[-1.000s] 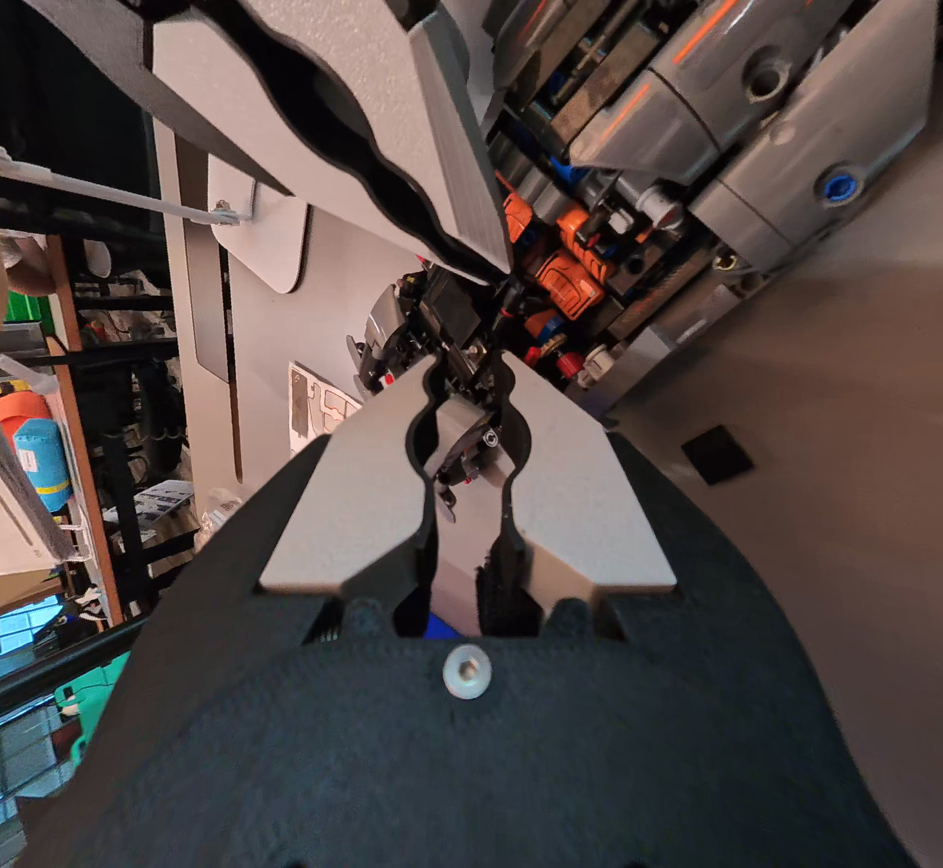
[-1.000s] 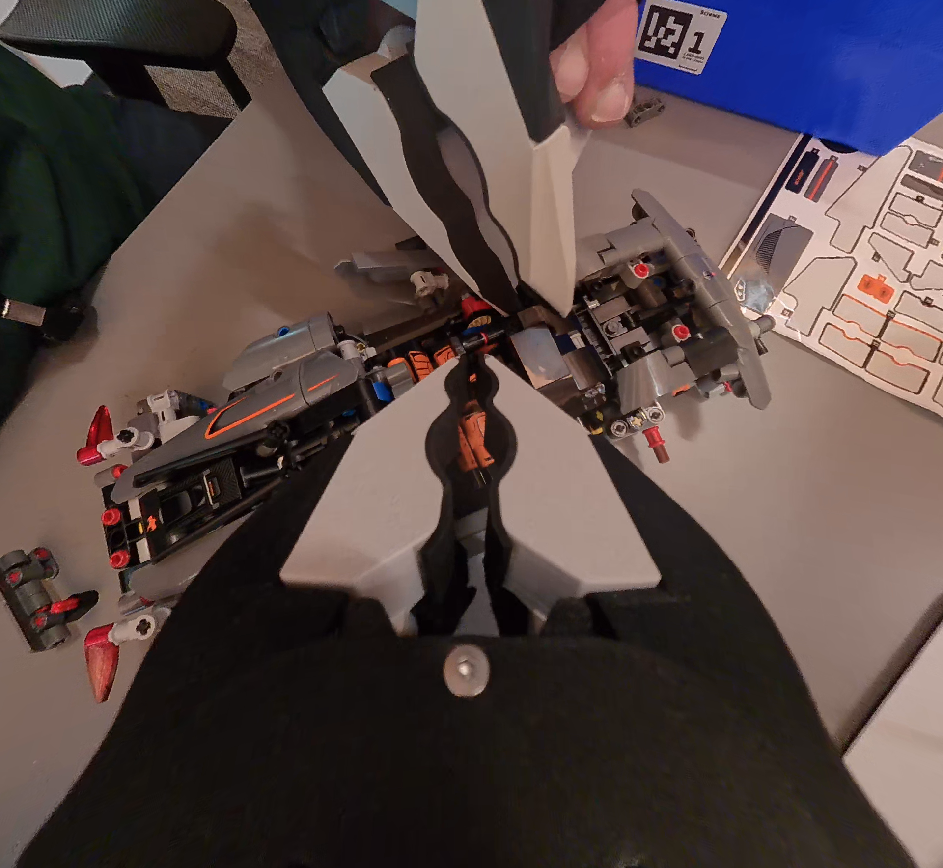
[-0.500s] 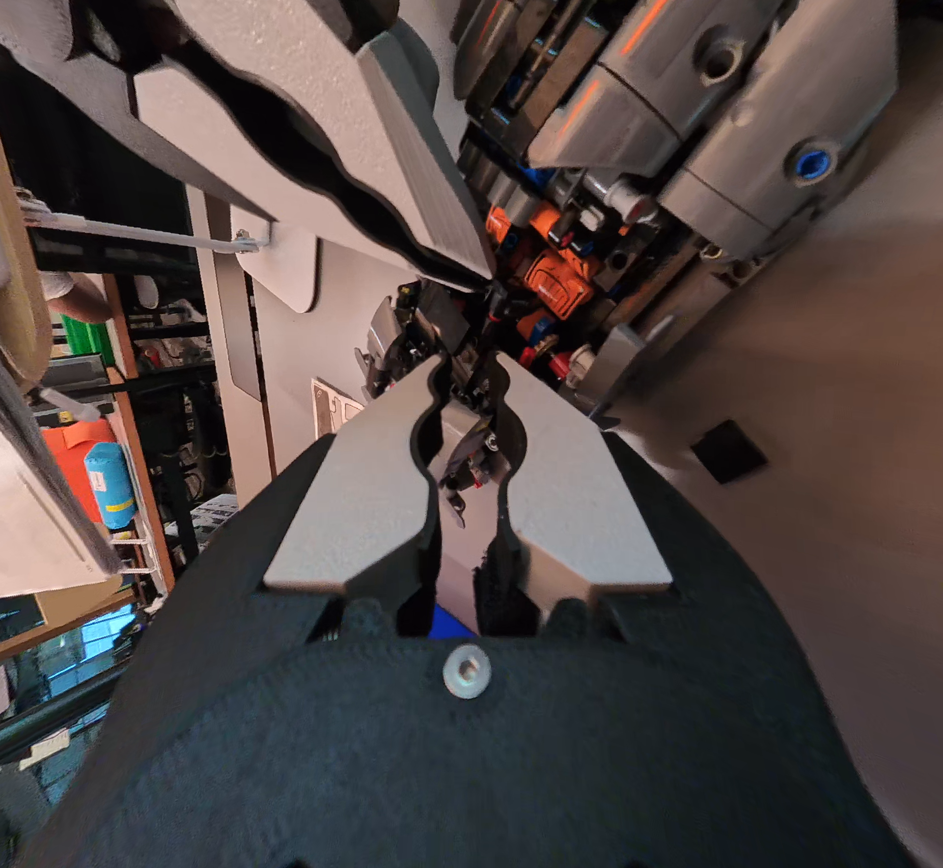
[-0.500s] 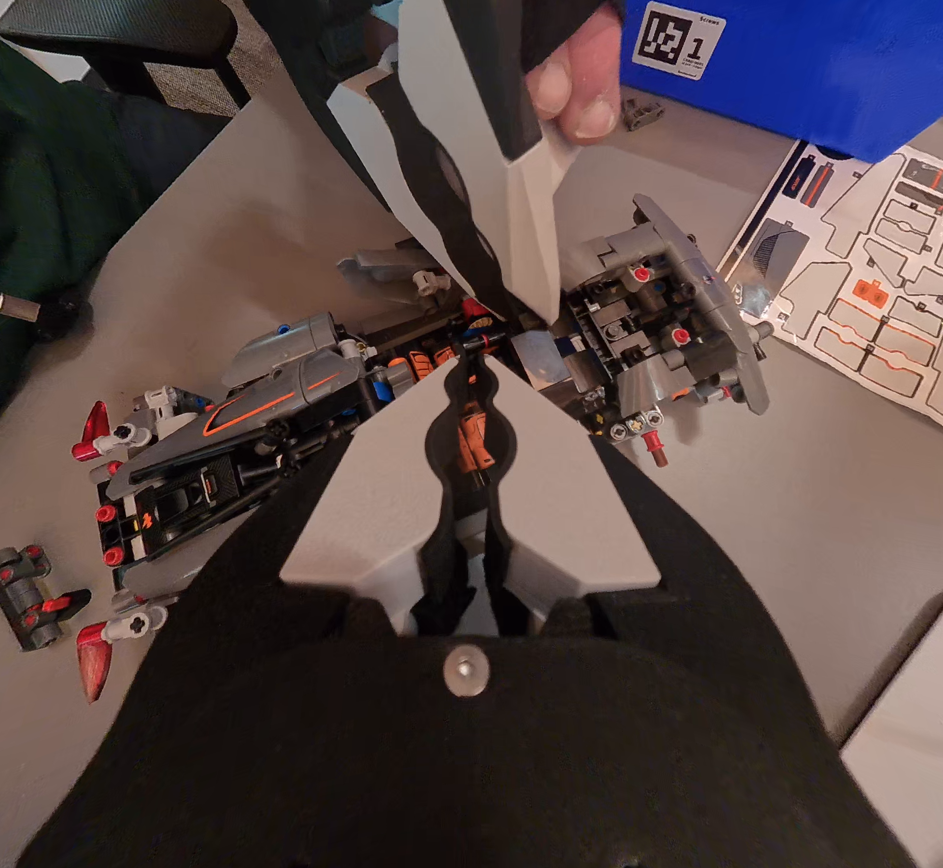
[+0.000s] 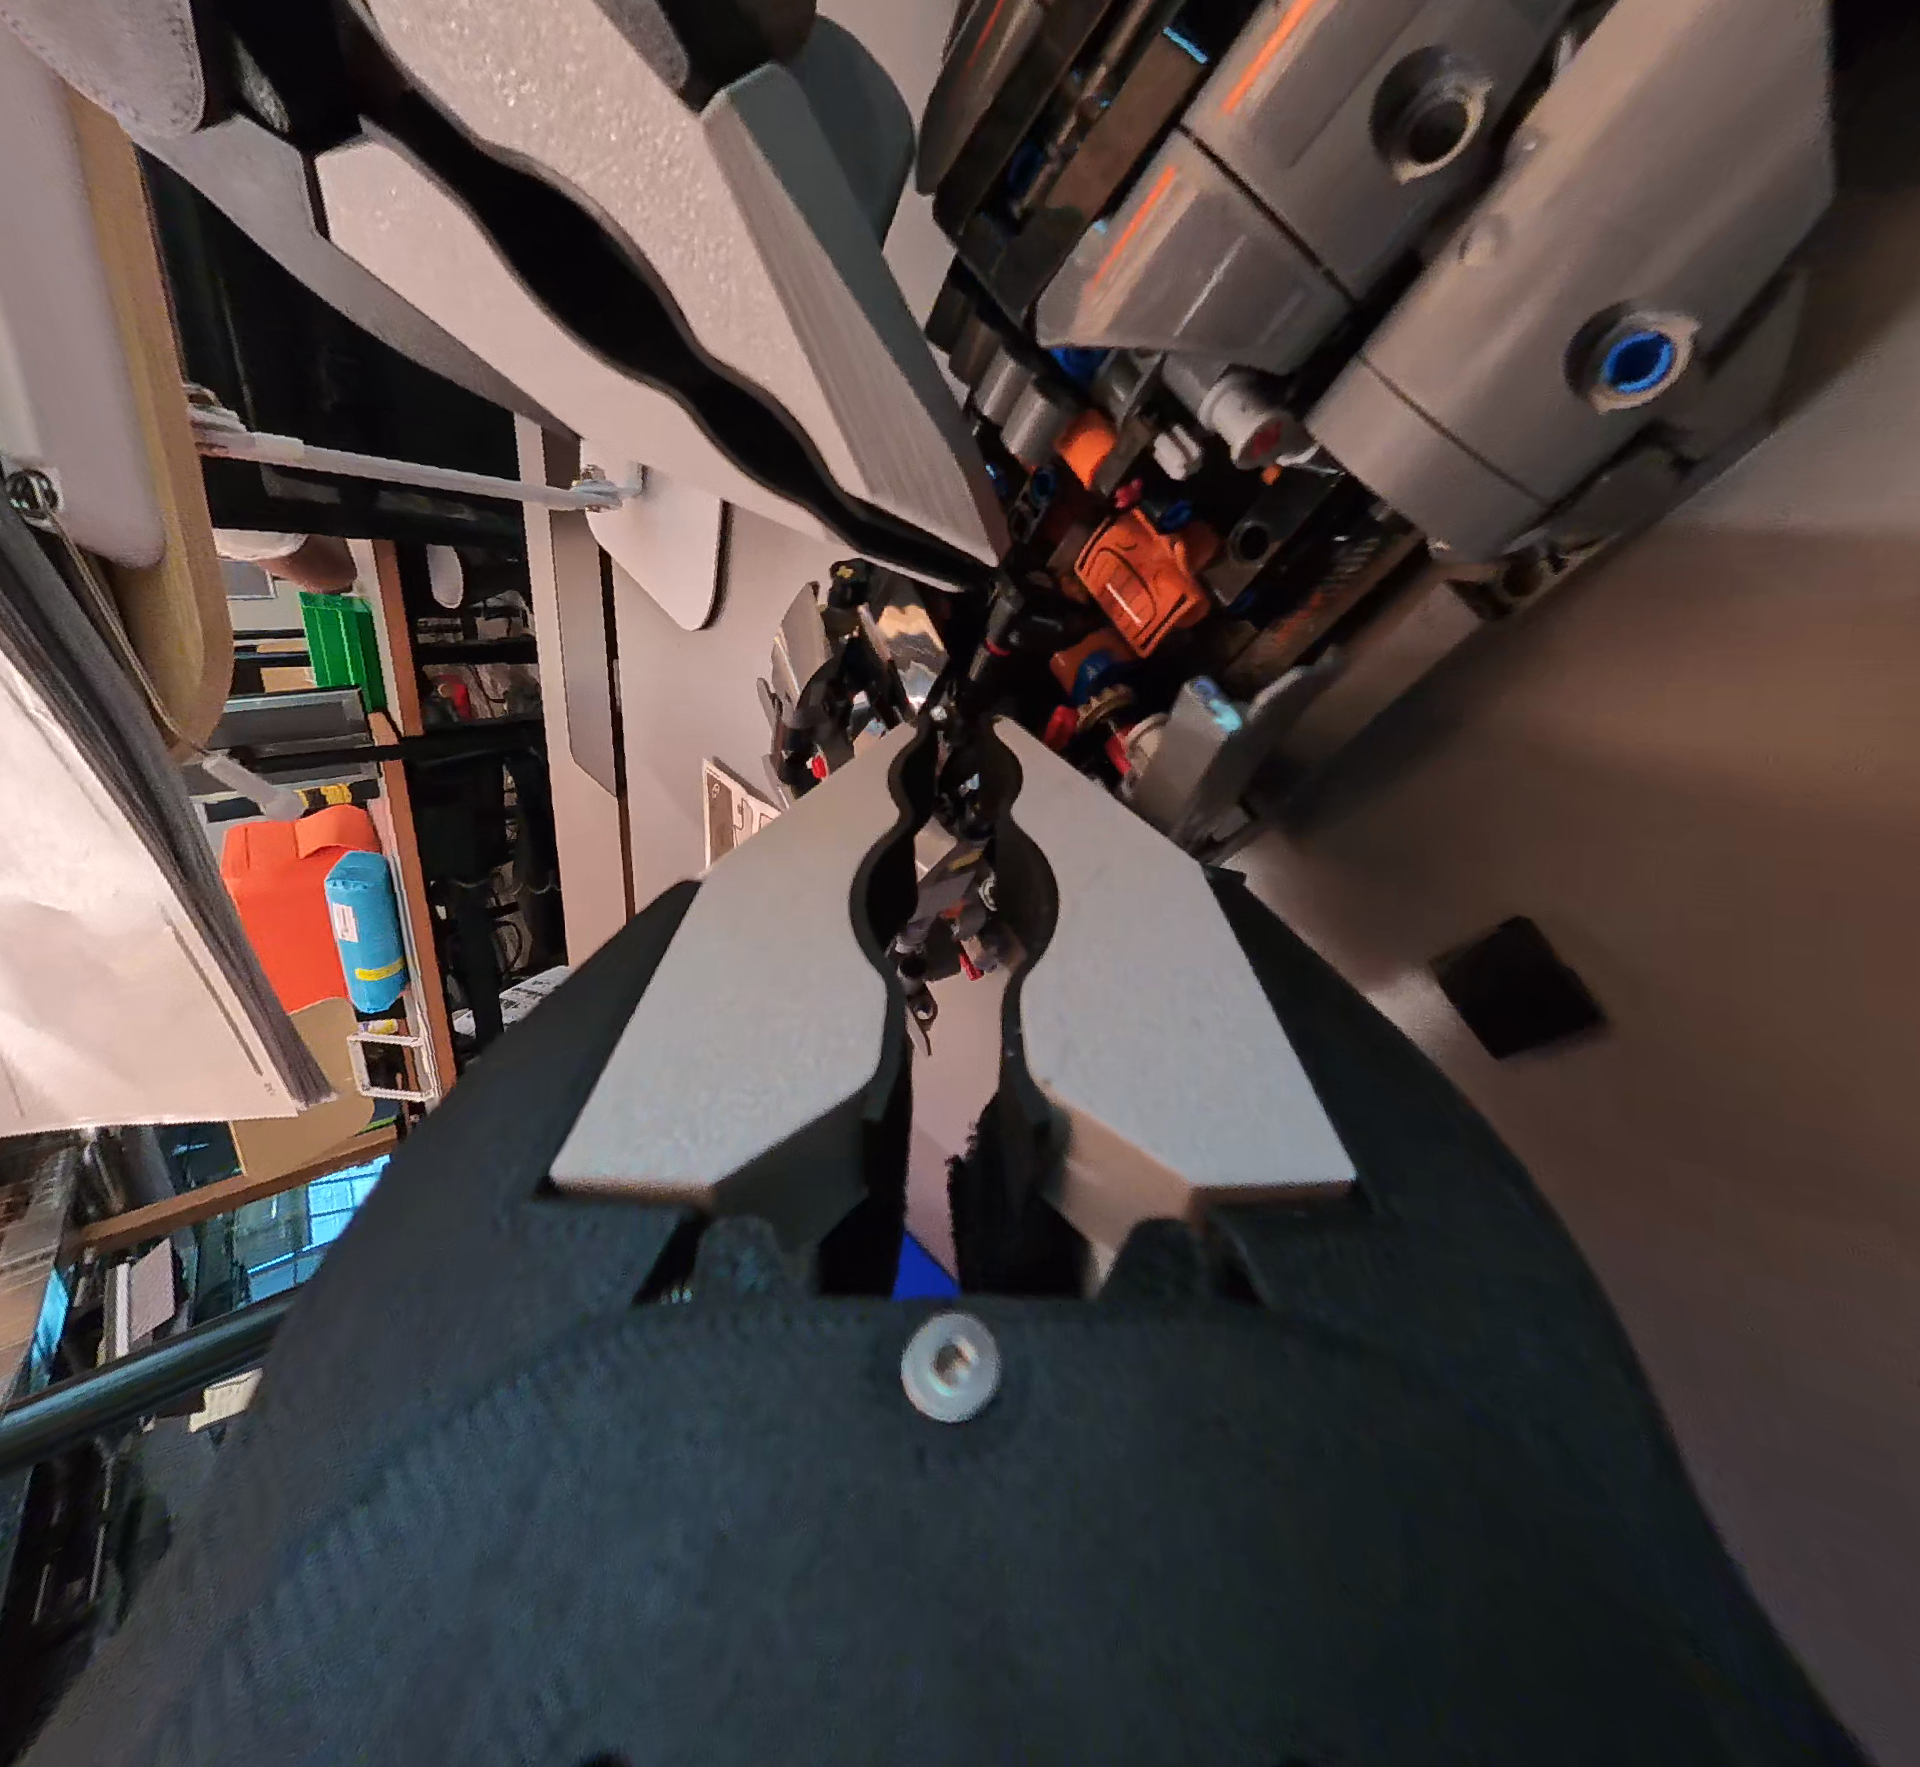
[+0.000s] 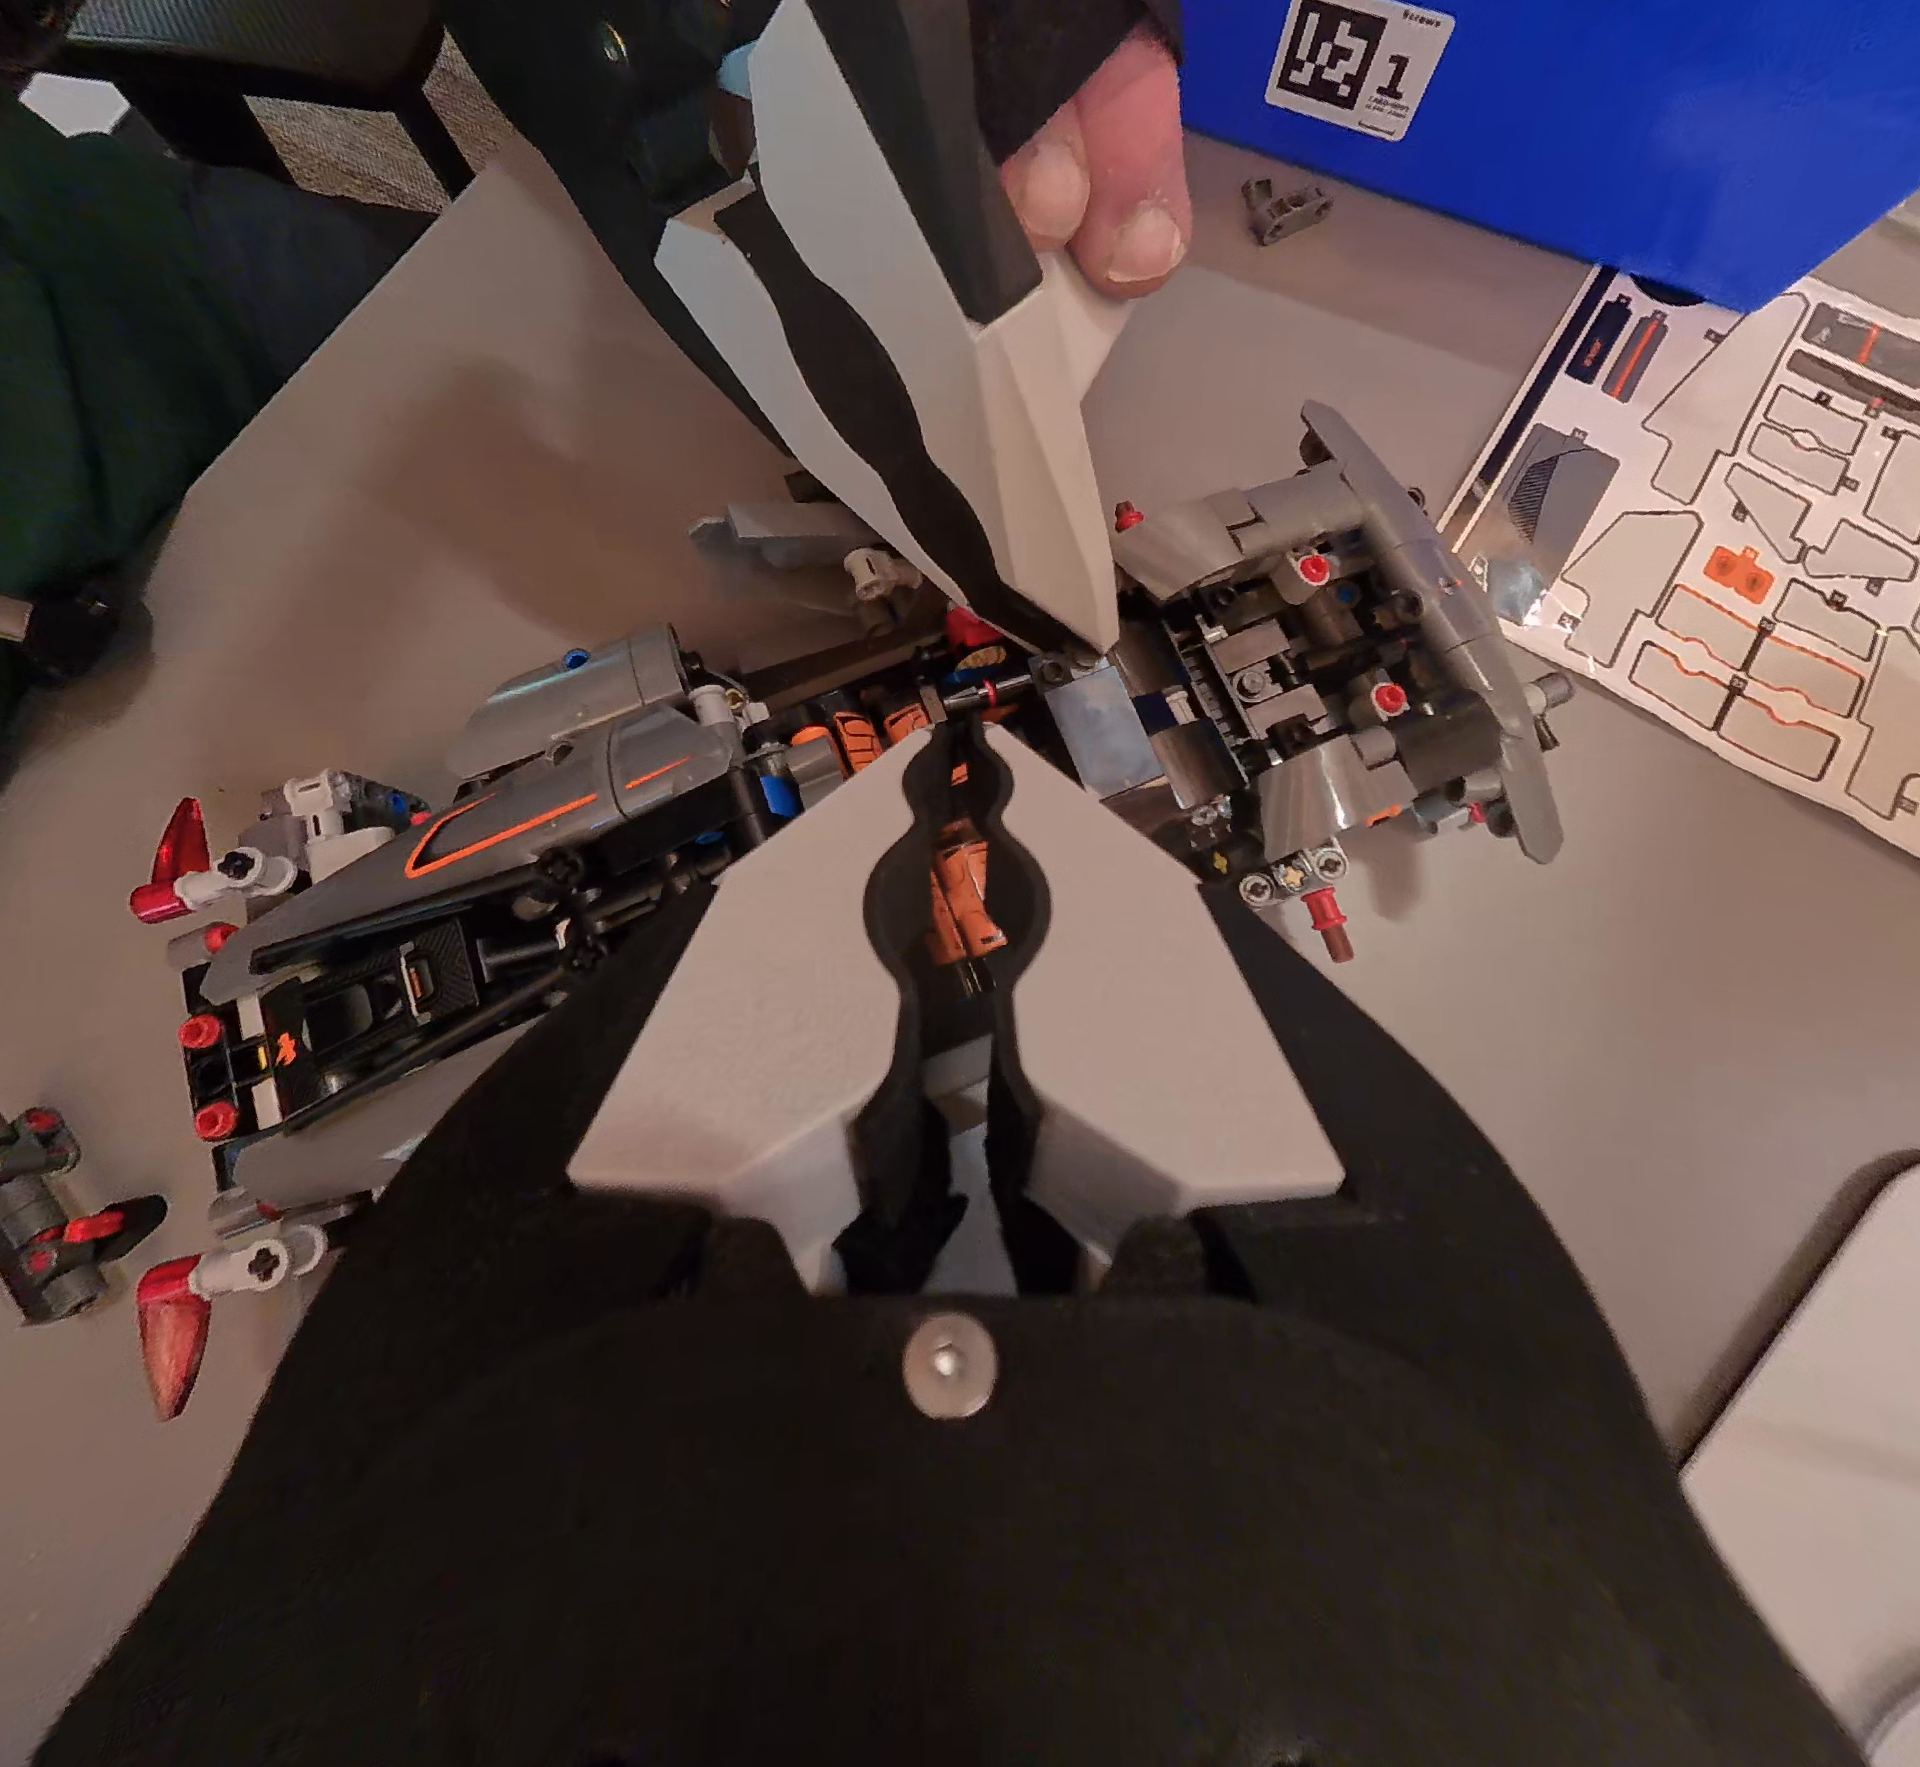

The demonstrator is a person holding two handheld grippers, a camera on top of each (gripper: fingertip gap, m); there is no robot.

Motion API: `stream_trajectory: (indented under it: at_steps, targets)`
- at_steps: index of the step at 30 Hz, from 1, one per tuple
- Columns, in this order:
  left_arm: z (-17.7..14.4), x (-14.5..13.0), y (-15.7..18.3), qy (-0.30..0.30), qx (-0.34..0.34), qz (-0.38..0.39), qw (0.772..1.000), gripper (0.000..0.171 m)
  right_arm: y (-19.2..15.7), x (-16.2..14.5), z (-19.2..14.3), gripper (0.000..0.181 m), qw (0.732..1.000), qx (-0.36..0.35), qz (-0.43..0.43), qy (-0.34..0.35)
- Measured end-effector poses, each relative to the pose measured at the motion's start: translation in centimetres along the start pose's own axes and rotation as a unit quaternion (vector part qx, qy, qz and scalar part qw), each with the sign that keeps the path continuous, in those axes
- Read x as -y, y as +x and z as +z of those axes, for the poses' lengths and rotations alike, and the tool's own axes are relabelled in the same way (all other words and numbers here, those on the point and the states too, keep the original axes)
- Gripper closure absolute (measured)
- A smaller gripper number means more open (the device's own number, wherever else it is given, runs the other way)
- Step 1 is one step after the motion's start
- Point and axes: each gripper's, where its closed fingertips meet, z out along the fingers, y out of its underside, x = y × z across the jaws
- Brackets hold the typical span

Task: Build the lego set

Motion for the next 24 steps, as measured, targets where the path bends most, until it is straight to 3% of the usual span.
stream_trajectory:
  at_steps: [6,12,17,24]
  targets:
    - [-0.14,-0.04,-0.51,0.002,0.029,-0.001,1.0,0.158,0.03,0.04,-0.08,0.181,1.0,-0.007,-0.006,-0.001]
    - [-0.49,-0.03,-0.77,0.006,0.017,-0.014,1.0,0.147,0.01,0.05,-0.06,0.181,1.0,-0.008,-0.008,-0.003]
    - [-0.19,0.36,-0.37,0.01,0.005,0.009,1.0,0.156,0.0,0.08,-0.06,0.181,1.0,-0.007,-0.008,-0.001]
    - [-0.11,0.43,-0.29,0.014,-0.017,0.009,1.0,0.156,0.11,0.18,-0.23,0.181,1.0,-0.006,-0.004,0.008]
